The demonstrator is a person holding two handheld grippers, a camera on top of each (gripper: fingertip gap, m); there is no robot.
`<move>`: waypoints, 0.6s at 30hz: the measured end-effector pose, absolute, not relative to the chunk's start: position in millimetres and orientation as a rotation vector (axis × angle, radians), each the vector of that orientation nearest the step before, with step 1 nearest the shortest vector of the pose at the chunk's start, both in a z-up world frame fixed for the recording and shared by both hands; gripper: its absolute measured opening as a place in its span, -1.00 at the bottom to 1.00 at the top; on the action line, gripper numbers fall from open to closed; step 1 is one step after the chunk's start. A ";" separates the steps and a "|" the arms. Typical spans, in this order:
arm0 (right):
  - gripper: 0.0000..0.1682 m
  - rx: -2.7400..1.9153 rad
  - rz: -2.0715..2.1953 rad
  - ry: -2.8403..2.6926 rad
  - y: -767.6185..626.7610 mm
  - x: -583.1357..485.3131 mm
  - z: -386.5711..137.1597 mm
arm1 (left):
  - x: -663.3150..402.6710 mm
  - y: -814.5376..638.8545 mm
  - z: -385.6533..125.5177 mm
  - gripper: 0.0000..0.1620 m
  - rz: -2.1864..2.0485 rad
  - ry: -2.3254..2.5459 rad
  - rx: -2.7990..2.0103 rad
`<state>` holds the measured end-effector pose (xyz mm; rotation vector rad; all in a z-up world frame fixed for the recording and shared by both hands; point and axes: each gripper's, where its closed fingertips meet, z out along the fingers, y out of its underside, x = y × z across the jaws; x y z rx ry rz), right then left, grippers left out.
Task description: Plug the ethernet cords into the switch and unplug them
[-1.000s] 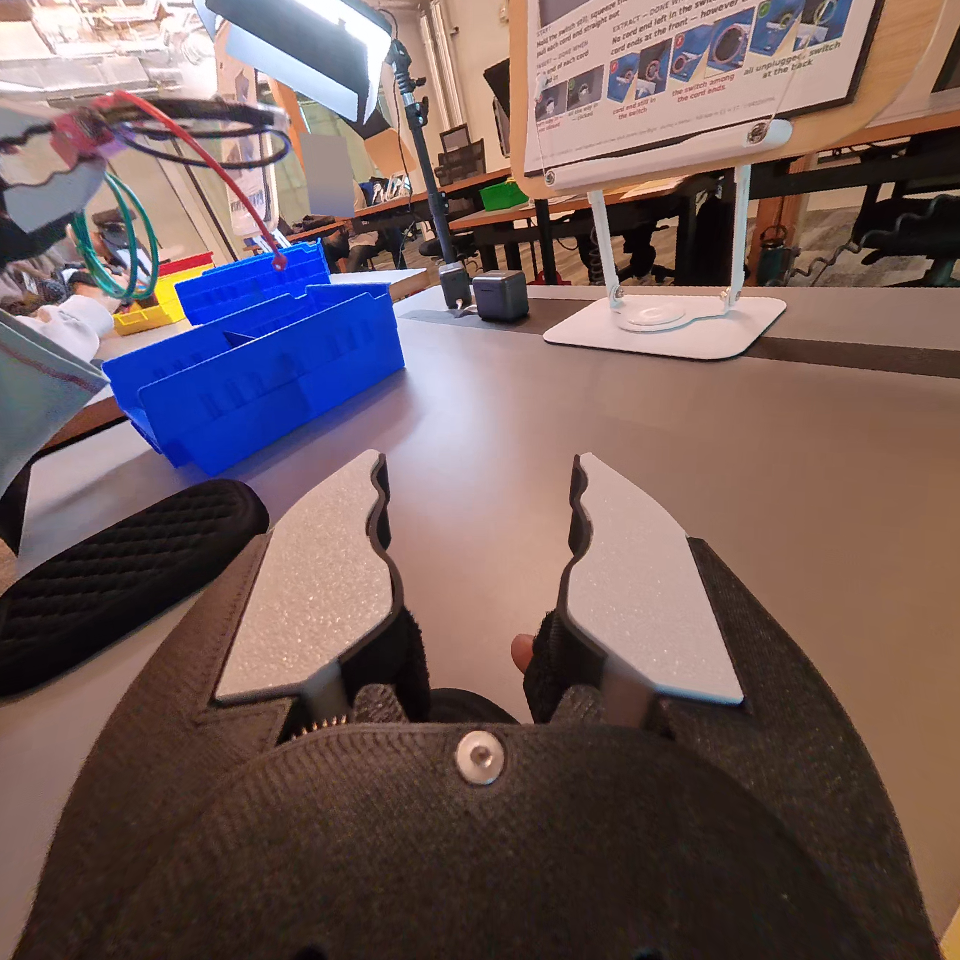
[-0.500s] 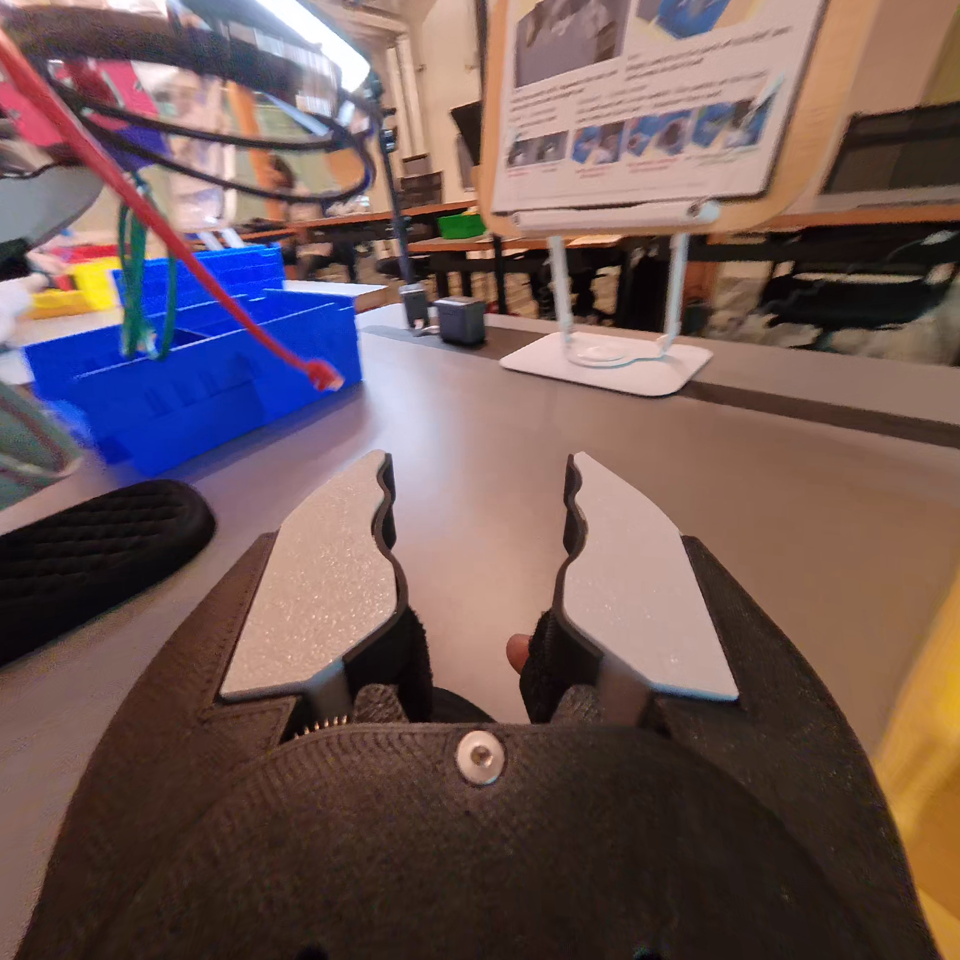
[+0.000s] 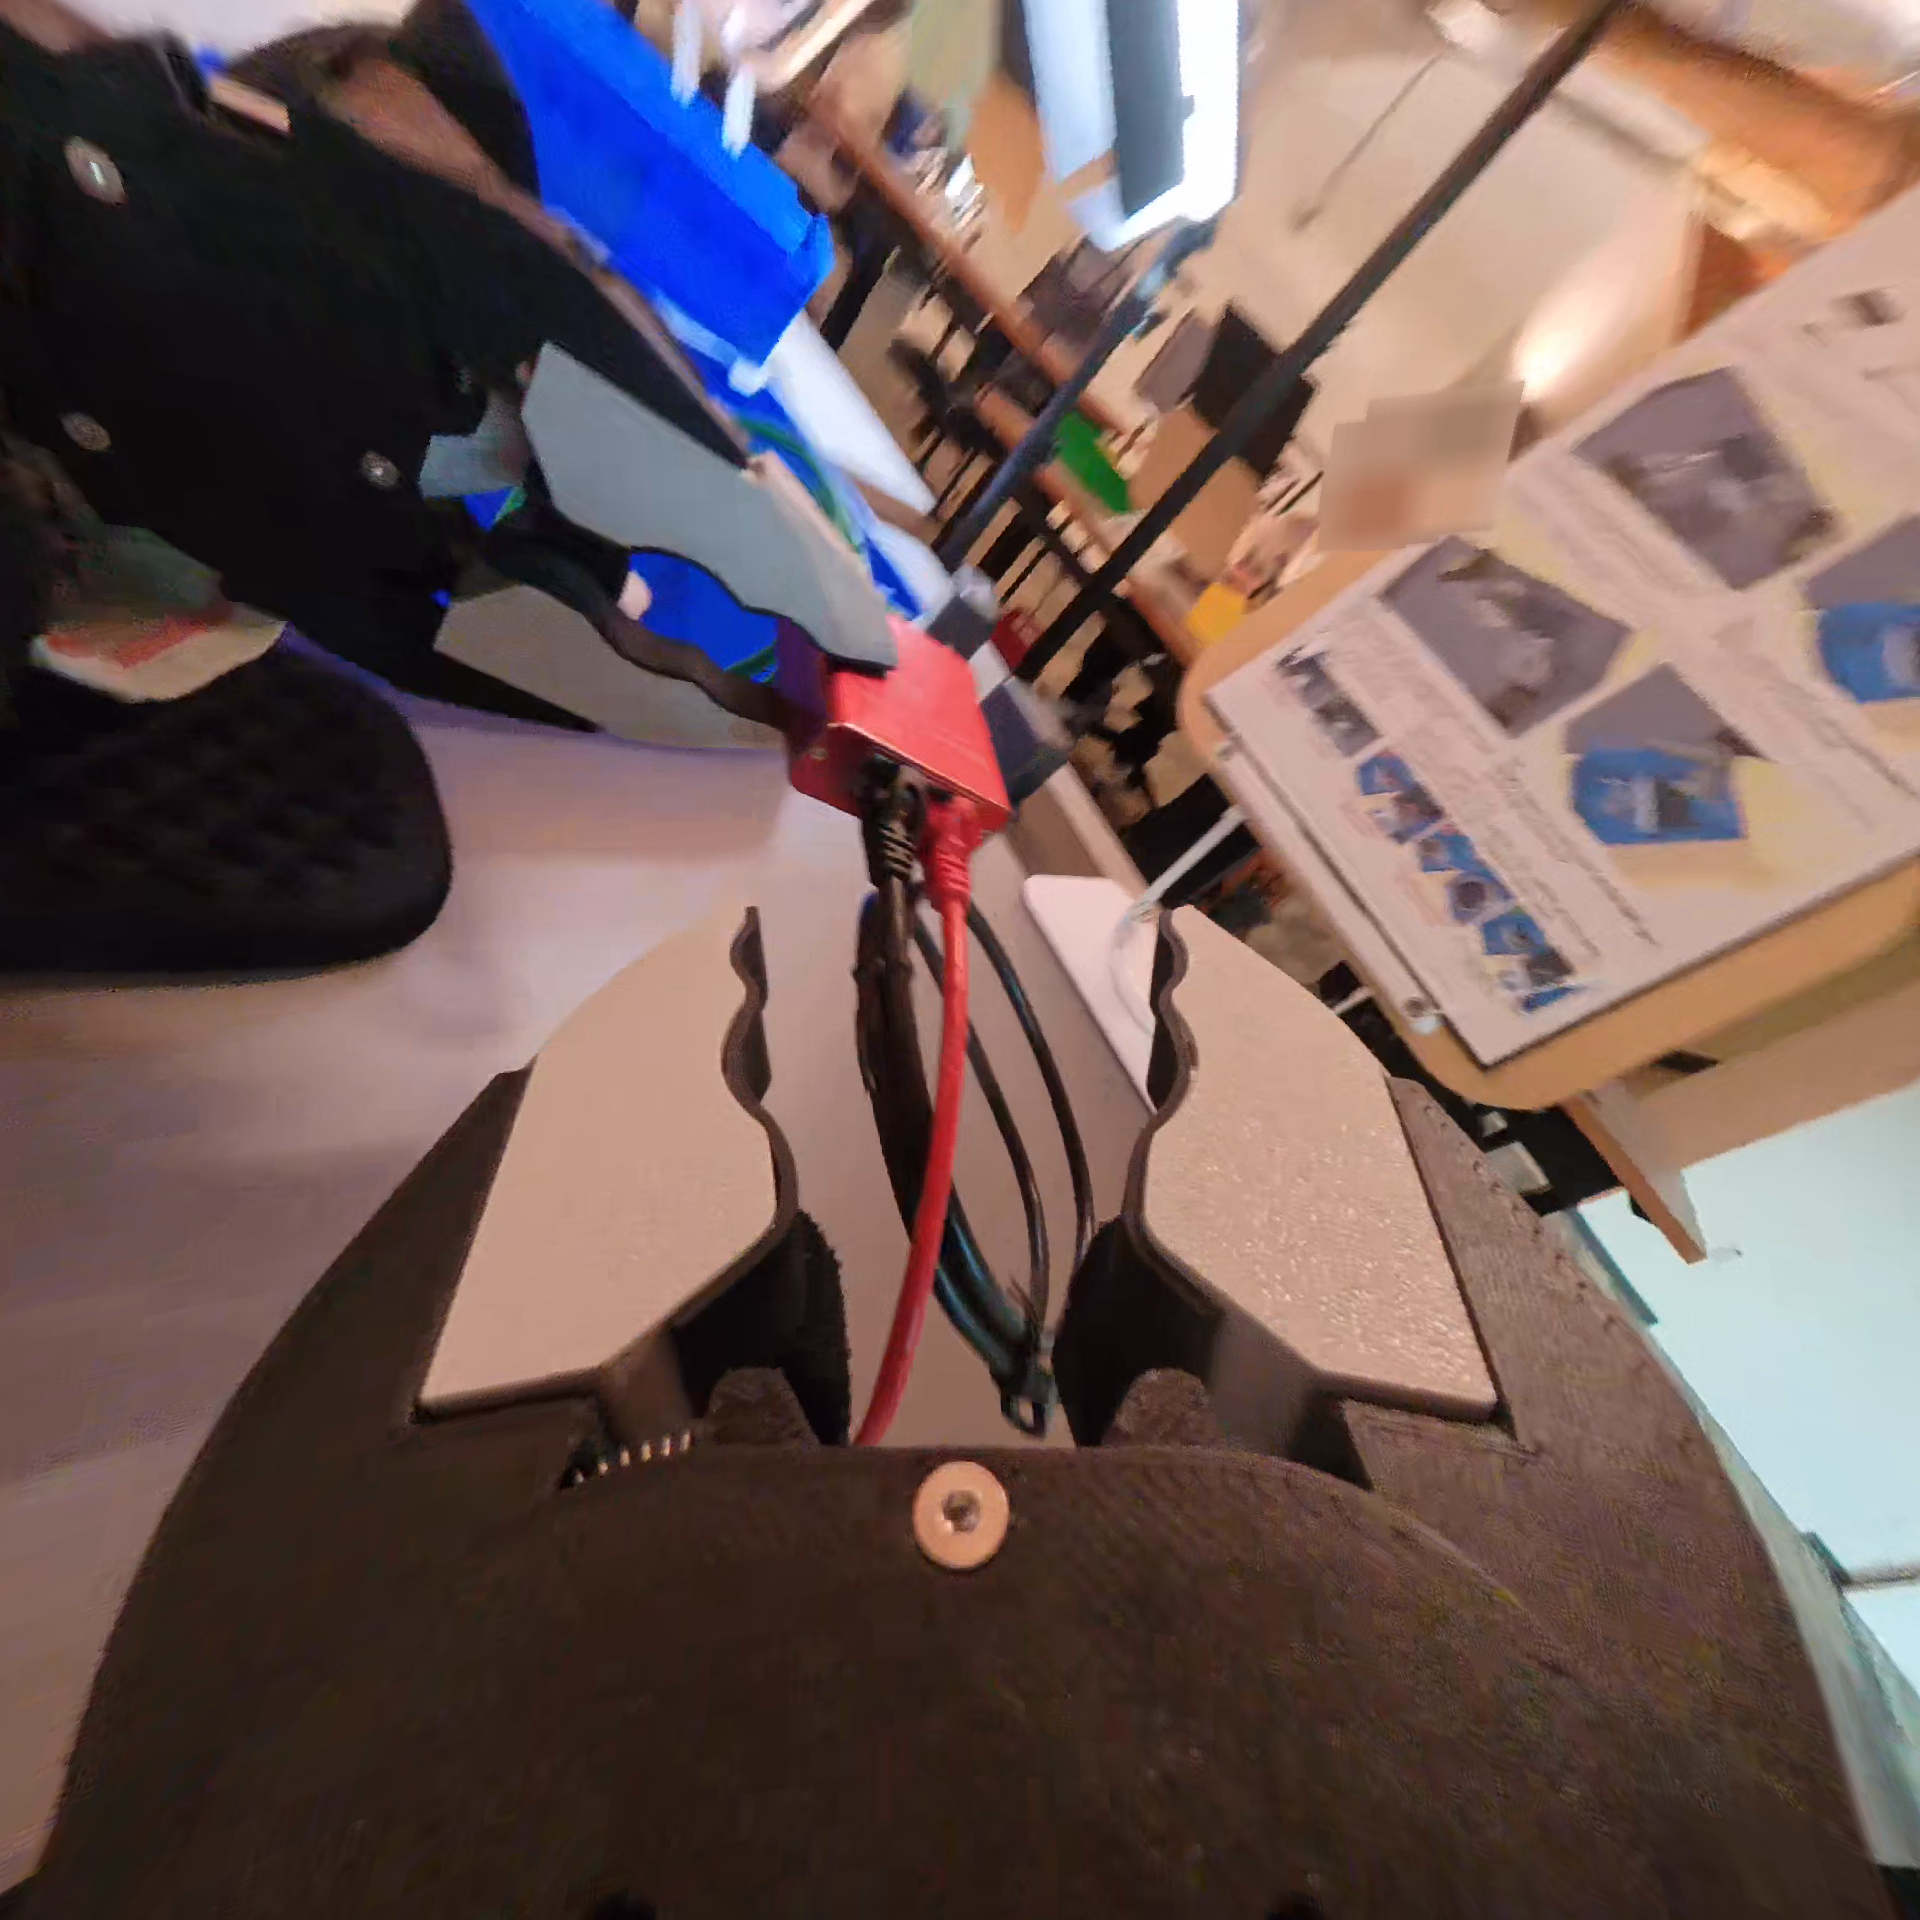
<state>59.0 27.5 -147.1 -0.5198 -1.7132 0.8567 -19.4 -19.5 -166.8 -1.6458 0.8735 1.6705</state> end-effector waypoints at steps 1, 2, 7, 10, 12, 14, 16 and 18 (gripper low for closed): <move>-0.11 -0.517 0.818 -1.777 21.9 50.5 -154.6 | -15.7 -18.0 -166.9 -0.69 1.660 0.883 -1.642; -0.13 -0.510 0.759 -1.830 19.2 42.0 -163.1 | -11.1 -16.9 -165.7 -0.69 1.652 0.890 -1.630; -0.61 -0.344 0.301 -1.783 27.7 18.0 -173.3 | 6.1 -15.5 -154.3 -0.69 1.653 0.927 -1.575; -0.72 -0.300 0.179 -1.675 32.7 17.7 -161.5 | 12.0 -15.1 -148.7 -0.68 1.628 0.909 -1.547; -0.72 -0.322 0.224 -1.624 33.3 19.8 -154.3 | 13.7 -13.8 -141.8 -0.68 1.616 0.870 -1.510; -0.73 -0.340 0.216 -1.555 38.1 21.3 -145.6 | 16.0 -12.8 -134.0 -0.63 1.516 0.735 -1.506; -0.73 -0.366 0.175 -1.471 49.1 22.5 -134.3 | 28.4 -15.0 -124.9 -0.46 1.238 0.520 -1.485; -0.73 -0.407 0.162 -1.401 62.0 24.6 -123.0 | 39.3 -23.2 -112.1 -0.31 0.768 0.164 -1.403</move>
